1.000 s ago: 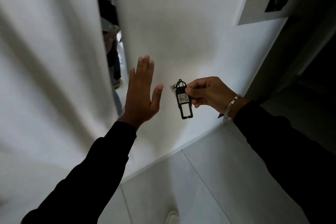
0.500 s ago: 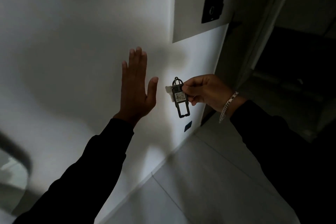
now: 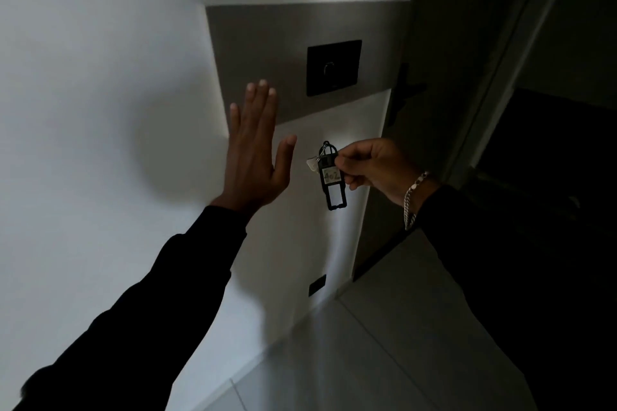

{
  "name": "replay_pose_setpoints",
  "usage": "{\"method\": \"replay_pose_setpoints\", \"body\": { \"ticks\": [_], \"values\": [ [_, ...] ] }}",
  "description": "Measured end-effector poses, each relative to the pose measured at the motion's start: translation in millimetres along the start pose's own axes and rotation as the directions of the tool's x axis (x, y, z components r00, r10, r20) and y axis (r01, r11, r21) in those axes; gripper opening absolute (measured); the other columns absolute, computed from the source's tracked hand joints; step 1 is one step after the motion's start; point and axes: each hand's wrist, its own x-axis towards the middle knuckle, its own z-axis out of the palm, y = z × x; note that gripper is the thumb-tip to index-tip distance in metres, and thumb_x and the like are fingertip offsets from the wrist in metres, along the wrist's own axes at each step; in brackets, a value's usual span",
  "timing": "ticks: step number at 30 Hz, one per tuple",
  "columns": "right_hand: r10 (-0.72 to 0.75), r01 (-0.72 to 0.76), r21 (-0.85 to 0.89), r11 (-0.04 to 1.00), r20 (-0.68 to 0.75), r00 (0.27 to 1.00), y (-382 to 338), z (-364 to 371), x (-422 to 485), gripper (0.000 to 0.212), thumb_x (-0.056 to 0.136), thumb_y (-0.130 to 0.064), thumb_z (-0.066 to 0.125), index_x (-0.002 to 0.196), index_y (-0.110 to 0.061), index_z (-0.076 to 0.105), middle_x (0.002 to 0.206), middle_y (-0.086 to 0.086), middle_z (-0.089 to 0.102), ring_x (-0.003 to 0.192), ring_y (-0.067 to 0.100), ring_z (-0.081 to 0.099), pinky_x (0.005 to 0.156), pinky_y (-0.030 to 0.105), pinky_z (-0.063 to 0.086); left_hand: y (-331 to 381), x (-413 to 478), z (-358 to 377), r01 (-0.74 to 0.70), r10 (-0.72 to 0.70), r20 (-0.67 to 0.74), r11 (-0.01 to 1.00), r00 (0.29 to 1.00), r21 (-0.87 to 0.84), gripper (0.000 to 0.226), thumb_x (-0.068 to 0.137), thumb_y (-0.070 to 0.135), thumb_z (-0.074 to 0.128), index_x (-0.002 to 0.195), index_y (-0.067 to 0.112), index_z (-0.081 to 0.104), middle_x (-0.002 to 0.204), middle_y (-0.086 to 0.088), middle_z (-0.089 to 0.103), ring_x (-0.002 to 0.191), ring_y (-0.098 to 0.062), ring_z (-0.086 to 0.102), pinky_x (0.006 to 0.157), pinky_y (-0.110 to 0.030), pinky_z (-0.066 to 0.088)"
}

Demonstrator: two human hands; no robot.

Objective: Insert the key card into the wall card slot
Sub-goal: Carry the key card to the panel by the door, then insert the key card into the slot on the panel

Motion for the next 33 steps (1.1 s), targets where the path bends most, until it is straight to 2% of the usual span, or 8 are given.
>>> {"method": "replay_pose_setpoints", "body": {
  "ticks": [4, 7, 11, 16, 19, 26, 29, 33],
  "values": [
    [-0.066, 0.066, 0.021, 0.998, 0.024, 0.998, 10, -36, 47, 0.007, 0.085, -0.004, 0.063, 0.089, -0.005, 0.069, 0.077, 0.017, 0.061, 0.06, 0.018, 0.057, 0.051, 0.018, 0.053, -4, 41, 36, -0.014, 0.017, -0.056, 0.999, 0.998, 0.042, 0.065, 0.101, 0.033, 0.038, 0.153, -0.006, 0.028, 0.164, -0.026, 0.025, 0.155, -0.04, 0.015, 0.127, -0.061, 0.008],
    [-0.129, 0.13, -0.014, 0.991, 0.055, 0.99, 17, -59, 87, 0.009, 0.084, -0.006, 0.065, 0.083, -0.014, 0.07, 0.074, 0.014, 0.064, 0.057, 0.014, 0.06, 0.053, 0.02, 0.055, -19, 67, 67, -0.045, 0.053, -0.12, 0.997, 0.991, 0.069, 0.066, 0.101, 0.033, 0.038, 0.152, -0.007, 0.028, 0.163, -0.028, 0.025, 0.154, -0.042, 0.016, 0.126, -0.059, 0.006],
    [-0.198, 0.197, 0.026, 0.98, 0.056, 0.979, 9, -85, 138, 0.013, 0.083, -0.003, 0.065, 0.079, -0.015, 0.069, 0.072, 0.011, 0.064, 0.053, 0.008, 0.061, 0.05, 0.018, 0.054, -37, 106, 101, -0.034, 0.062, -0.214, 0.99, 0.975, 0.134, 0.066, 0.101, 0.033, 0.04, 0.152, -0.007, 0.029, 0.163, -0.029, 0.026, 0.154, -0.043, 0.017, 0.127, -0.058, 0.007],
    [-0.276, 0.274, 0.047, 0.961, 0.059, 0.959, -24, -122, 195, 0.014, 0.082, 0.0, 0.064, 0.08, -0.014, 0.066, 0.061, -0.004, 0.068, 0.052, 0.006, 0.061, 0.05, 0.018, 0.055, -43, 149, 121, -0.058, 0.117, -0.215, 0.963, 0.97, 0.263, 0.067, 0.1, 0.034, 0.038, 0.153, -0.005, 0.027, 0.164, -0.026, 0.024, 0.155, -0.04, 0.016, 0.128, -0.049, 0.001],
    [-0.353, 0.348, 0.062, 0.935, 0.091, 0.931, -35, -137, 226, 0.015, 0.084, 0.001, 0.062, 0.079, -0.013, 0.065, 0.058, -0.006, 0.067, 0.051, 0.005, 0.06, 0.051, 0.018, 0.054, -47, 166, 127, -0.055, 0.144, -0.225, 0.932, 0.964, 0.359, 0.066, 0.099, 0.035, 0.036, 0.153, -0.003, 0.029, 0.163, -0.025, 0.026, 0.155, -0.038, 0.017, 0.127, -0.048, 0.0],
    [-0.546, 0.524, 0.157, 0.837, 0.181, 0.818, -43, -159, 284, 0.018, 0.085, -0.001, 0.062, 0.079, -0.017, 0.066, 0.054, -0.006, 0.068, 0.051, 0.006, 0.062, 0.056, 0.02, 0.057, -54, 186, 136, 0.054, 0.156, -0.295, 0.801, 0.943, 0.596, 0.064, 0.101, 0.034, 0.035, 0.152, -0.004, 0.031, 0.161, -0.028, 0.029, 0.153, -0.042, 0.02, 0.128, -0.044, 0.0],
    [-0.59, 0.563, 0.182, 0.807, 0.192, 0.784, -45, -164, 300, 0.012, 0.086, -0.001, 0.062, 0.083, -0.012, 0.065, 0.057, -0.003, 0.066, 0.049, 0.008, 0.062, 0.055, 0.02, 0.055, -60, 188, 137, 0.098, 0.193, -0.298, 0.666, 0.935, 0.739, 0.06, 0.101, 0.033, 0.036, 0.153, 0.002, 0.034, 0.161, -0.026, 0.032, 0.154, -0.038, 0.022, 0.128, -0.044, 0.001],
    [-0.588, 0.552, 0.211, 0.807, 0.193, 0.786, -34, -162, 313, 0.008, 0.087, 0.002, 0.059, 0.094, 0.003, 0.062, 0.061, 0.009, 0.06, 0.045, 0.004, 0.059, 0.052, 0.018, 0.054, -68, 184, 139, 0.132, 0.225, -0.274, 0.497, 0.935, 0.858, 0.062, 0.1, 0.034, 0.036, 0.156, 0.009, 0.03, 0.164, -0.017, 0.029, 0.157, -0.028, 0.014, 0.128, -0.048, 0.003]
  ]
}}
